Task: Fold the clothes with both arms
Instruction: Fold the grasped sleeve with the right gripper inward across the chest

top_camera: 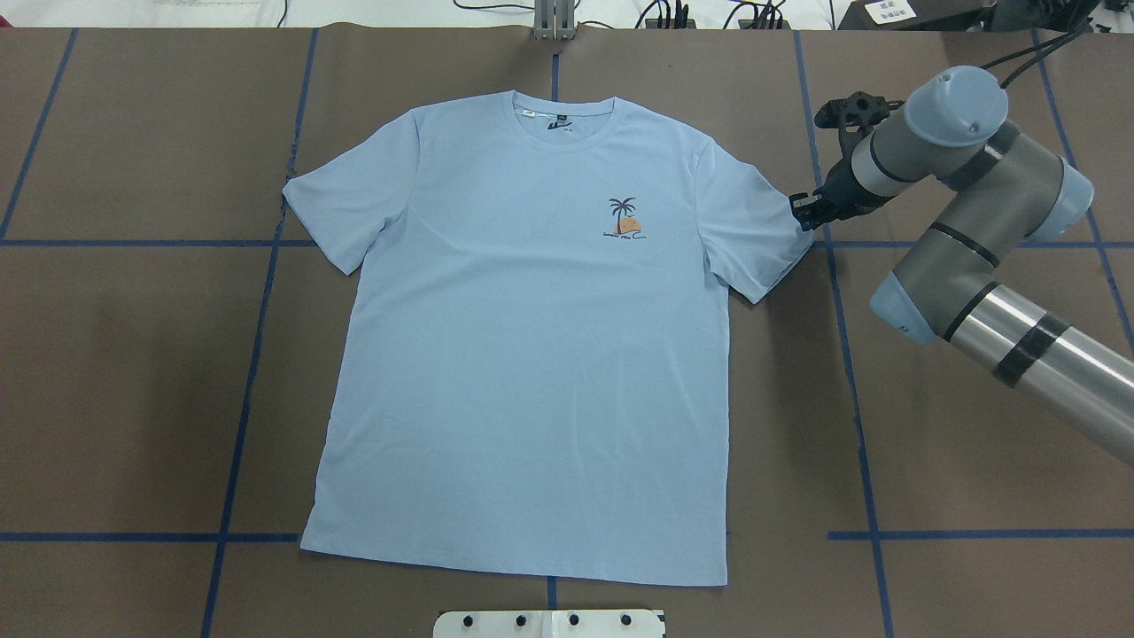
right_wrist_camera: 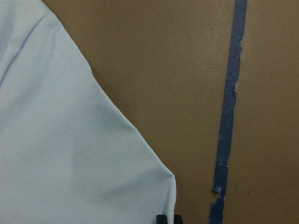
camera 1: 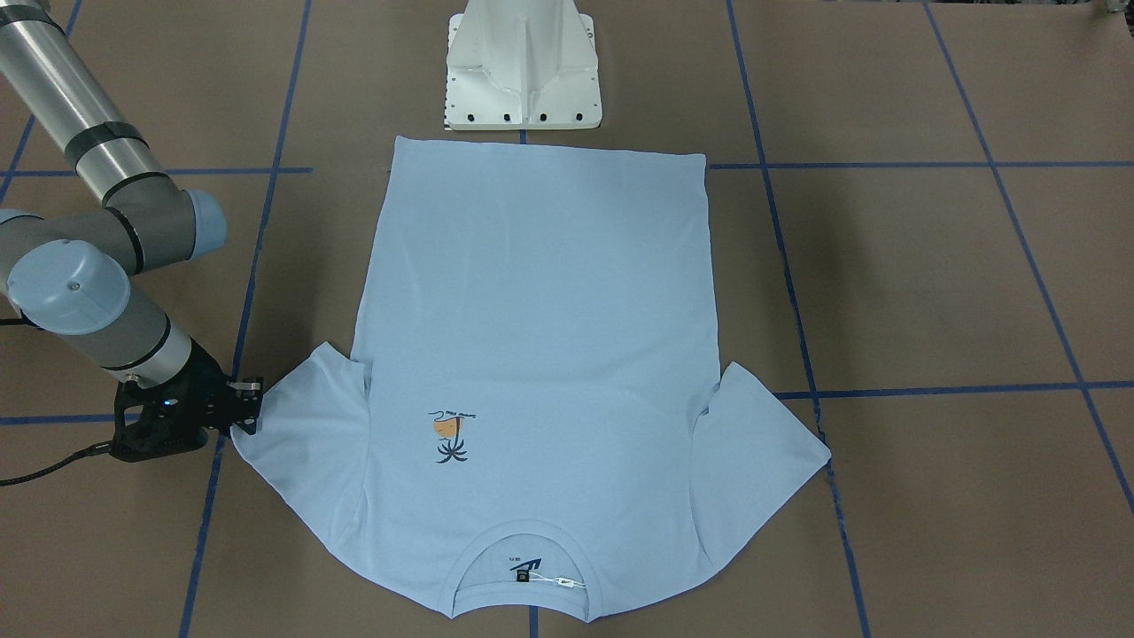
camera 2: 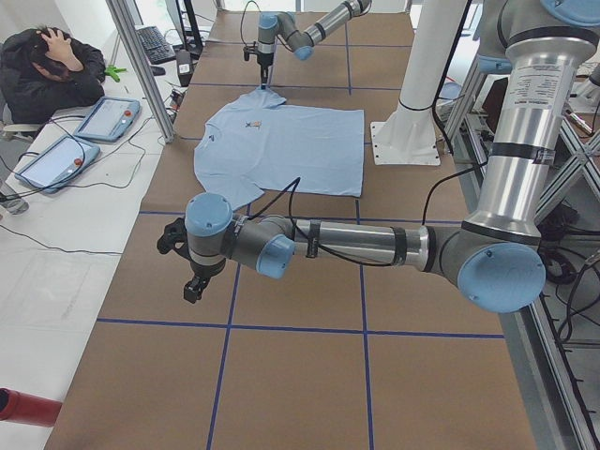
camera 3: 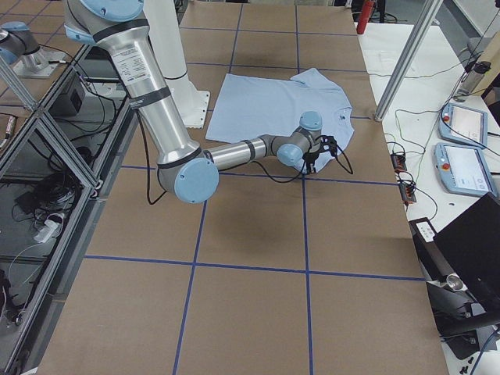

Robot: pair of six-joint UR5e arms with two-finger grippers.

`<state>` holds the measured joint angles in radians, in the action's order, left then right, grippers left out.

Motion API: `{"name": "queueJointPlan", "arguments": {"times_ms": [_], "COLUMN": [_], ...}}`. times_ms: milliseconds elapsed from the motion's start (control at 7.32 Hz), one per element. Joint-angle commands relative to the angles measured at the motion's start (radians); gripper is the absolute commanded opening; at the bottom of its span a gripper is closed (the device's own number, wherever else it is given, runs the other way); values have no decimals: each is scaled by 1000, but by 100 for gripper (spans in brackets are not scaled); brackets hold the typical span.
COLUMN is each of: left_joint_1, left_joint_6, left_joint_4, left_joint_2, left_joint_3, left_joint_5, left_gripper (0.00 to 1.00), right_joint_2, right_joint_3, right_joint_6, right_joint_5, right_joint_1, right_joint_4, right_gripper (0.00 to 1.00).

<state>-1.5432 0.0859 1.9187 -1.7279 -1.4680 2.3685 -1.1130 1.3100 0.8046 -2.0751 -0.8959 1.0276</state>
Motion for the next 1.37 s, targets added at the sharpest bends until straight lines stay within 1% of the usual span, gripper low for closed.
{"name": "queueJointPlan", "arguments": {"times_ms": [0,137,273,410,547,683,820,957,1093,1230], "left_joint_1": [0,0,0,0,0,0,0,0,0,0], "left_joint_6": [0,2,2,3,6,6,6,5,3,0], "left_joint_4": [0,0,0,-1,0,0,0,0,0,0], "left_joint_2": [1,2,2,2,4,4,4,2,-2,-2], "left_joint_3": [0,0,0,3,8,8,8,8,8,8], "left_joint_5": [0,0,0,0,0,0,0,-2,-2,-2], "left_gripper": [100,100,100,100,100,100,100,100,100,100], "right_joint_2": [24,35,41,41,42,48,108,227,369,424], "right_joint_3": [9,27,60,98,129,155,131,3,-200,-286], "right_joint_6": [10,16,18,53,129,174,195,220,226,225], "right_joint_5": [15,26,44,82,149,193,213,277,330,354], "right_joint_1": [0,2,29,73,131,168,190,190,190,190], "right_joint_4": [8,3,2,3,3,6,21,19,16,14], "right_gripper": [0,0,0,0,0,0,0,0,0,0]}}
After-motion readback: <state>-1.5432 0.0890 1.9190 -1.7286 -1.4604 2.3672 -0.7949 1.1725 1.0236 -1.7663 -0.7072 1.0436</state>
